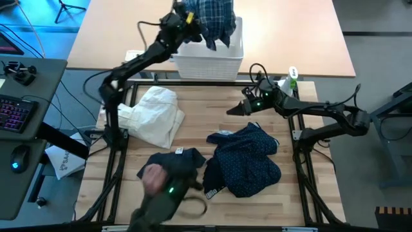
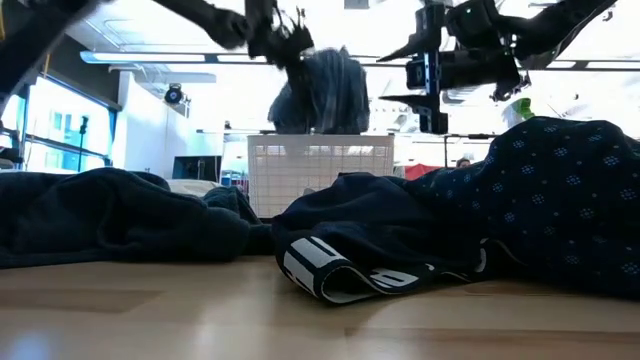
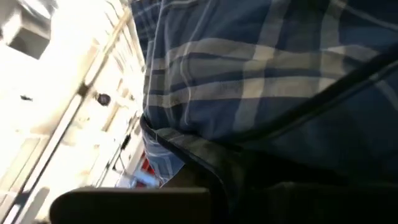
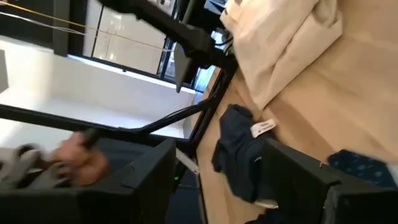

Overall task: Fold laundry
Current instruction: Put the blue plaid flannel shirt into the laundry bin, then fold the navy blue polo shirt

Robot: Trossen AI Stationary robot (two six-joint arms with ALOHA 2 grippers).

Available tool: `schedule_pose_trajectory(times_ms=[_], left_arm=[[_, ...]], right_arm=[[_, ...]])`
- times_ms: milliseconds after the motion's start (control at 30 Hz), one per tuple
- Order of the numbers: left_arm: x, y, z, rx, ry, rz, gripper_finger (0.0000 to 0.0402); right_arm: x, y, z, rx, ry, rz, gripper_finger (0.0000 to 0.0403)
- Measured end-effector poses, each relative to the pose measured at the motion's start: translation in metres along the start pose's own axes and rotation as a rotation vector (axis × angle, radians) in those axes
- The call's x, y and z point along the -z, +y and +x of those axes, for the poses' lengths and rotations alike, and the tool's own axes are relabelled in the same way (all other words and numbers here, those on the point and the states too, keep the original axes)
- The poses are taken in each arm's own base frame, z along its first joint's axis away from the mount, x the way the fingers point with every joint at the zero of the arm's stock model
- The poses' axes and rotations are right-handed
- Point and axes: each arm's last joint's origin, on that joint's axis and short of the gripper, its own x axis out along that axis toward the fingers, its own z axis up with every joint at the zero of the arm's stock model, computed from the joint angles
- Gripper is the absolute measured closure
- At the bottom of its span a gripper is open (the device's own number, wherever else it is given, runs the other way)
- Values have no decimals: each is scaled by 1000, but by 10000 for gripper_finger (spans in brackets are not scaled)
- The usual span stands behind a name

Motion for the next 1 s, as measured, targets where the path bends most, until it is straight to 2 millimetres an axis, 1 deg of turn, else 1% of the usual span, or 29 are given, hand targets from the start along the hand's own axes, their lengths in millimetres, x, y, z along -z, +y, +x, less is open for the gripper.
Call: schedule_pose_trajectory(times_ms=[100,200,233,267,333,433,500,567,667,767,867,1000], left_arm=[[19,-39,22,80,117,21,387],[37,-87,31,273,206,20,357],[42,-101,33,322,224,14,345],[47,-111,35,354,242,13,331],[52,-124,37,374,267,7,304],[51,-125,37,374,264,-3,264],[47,-121,36,369,254,-37,241],[44,-113,34,368,231,-87,223],[35,-90,28,348,175,-142,205],[22,-66,17,324,145,-178,199],[6,-38,-1,315,138,-279,200],[-19,13,-40,356,58,-475,206]], right_arm=[[3,8,-1,-21,-2,-1,171],[5,15,-3,-29,-29,-17,171],[5,17,-4,-33,-36,-23,171],[6,19,-6,-37,-39,-27,171],[5,21,-8,-42,-46,-31,171],[3,21,-12,-37,-59,-32,171],[2,20,-14,-26,-65,-34,171],[0,18,-17,-17,-74,-35,171],[-3,16,-19,-3,-85,-31,171],[-5,14,-22,7,-99,-44,171],[-9,11,-26,21,-119,-44,171],[-16,11,-35,31,-170,-48,171]])
